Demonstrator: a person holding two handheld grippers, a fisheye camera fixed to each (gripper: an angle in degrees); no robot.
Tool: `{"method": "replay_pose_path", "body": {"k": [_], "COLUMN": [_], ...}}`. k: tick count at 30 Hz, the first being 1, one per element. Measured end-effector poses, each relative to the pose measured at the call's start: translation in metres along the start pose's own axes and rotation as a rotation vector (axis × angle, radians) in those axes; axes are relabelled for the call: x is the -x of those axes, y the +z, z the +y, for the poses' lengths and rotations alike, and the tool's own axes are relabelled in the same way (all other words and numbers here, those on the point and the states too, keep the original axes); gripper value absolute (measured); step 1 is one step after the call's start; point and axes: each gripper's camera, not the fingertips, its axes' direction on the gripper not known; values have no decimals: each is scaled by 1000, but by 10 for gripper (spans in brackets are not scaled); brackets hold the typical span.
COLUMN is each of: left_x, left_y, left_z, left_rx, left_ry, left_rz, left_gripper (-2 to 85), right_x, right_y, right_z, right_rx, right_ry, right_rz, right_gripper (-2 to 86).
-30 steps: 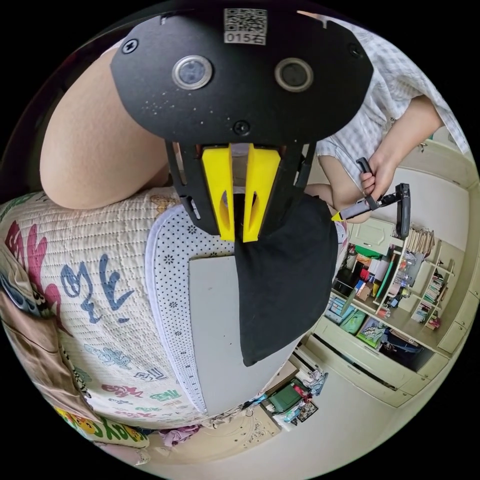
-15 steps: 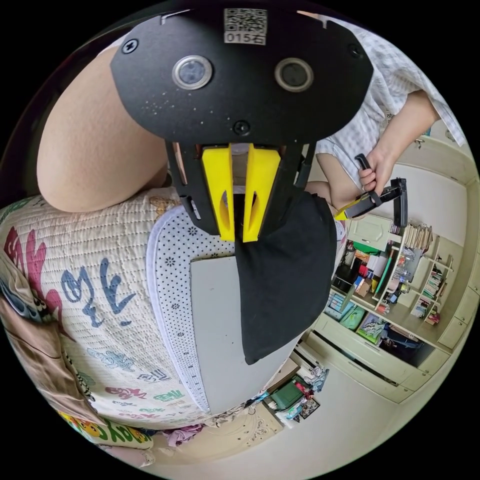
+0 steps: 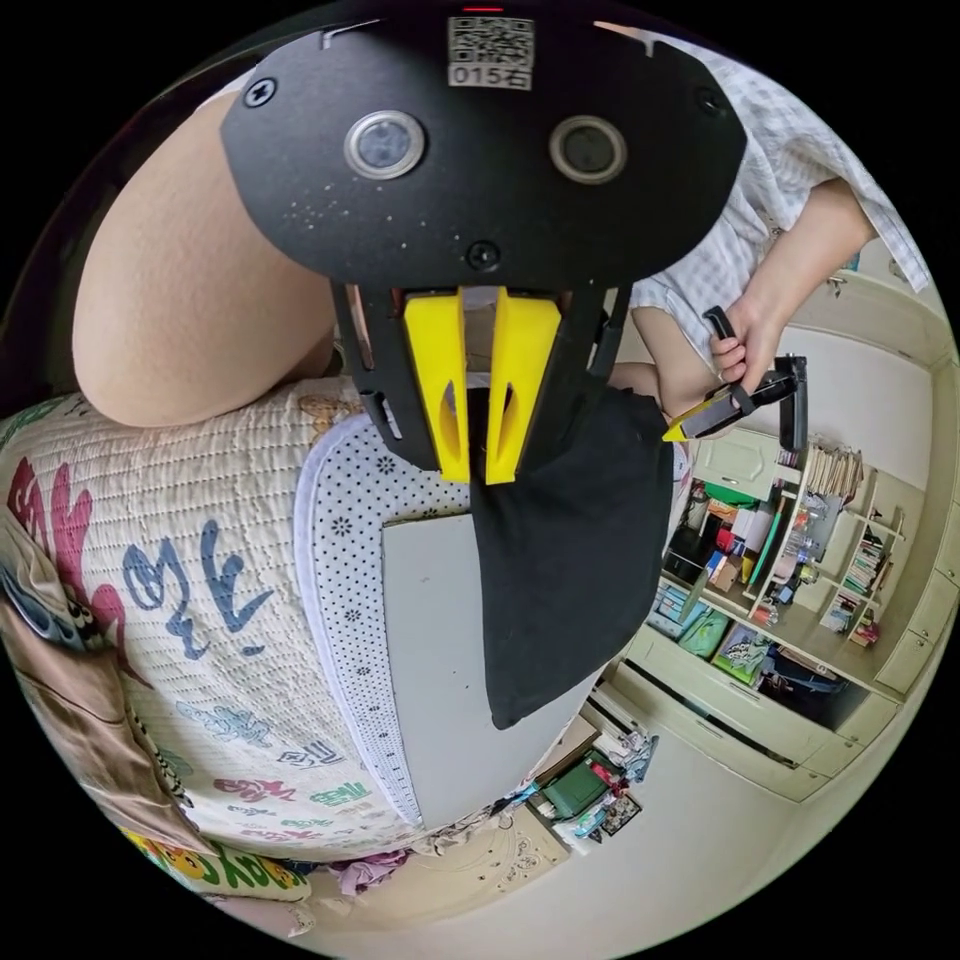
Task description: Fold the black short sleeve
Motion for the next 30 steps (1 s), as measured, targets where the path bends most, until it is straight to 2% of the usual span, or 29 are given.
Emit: {"method": "replay_pose_path", "body": {"k": [5, 12, 17, 21, 27, 30], "left_x": [-2, -5, 31, 56, 107, 140], "left_y": [15, 37, 41, 44, 45, 41], "left_z": [-2, 0, 0, 0, -4, -5], "left_rx": [11, -8, -16, -24, -3, 31], "left_ry": [34, 134, 133, 128, 67, -37], "left_rz": [-117, -245, -149, -87, 51, 149], "left_gripper": [-8, -7, -6, -6, -5, -5], "right_x": [22, 28, 45, 44, 30, 13], "right_y": [6, 5, 4, -1, -17, -37], "right_z": [3, 7, 14, 16, 18, 20], "right_rx": [12, 11, -6, -6, 0, 0], "right_ry": [-76, -92, -132, -119, -48, 56], "right_rz": [118, 125, 201, 180, 63, -49], "right_gripper": [24, 20, 24, 27, 26, 9]}}
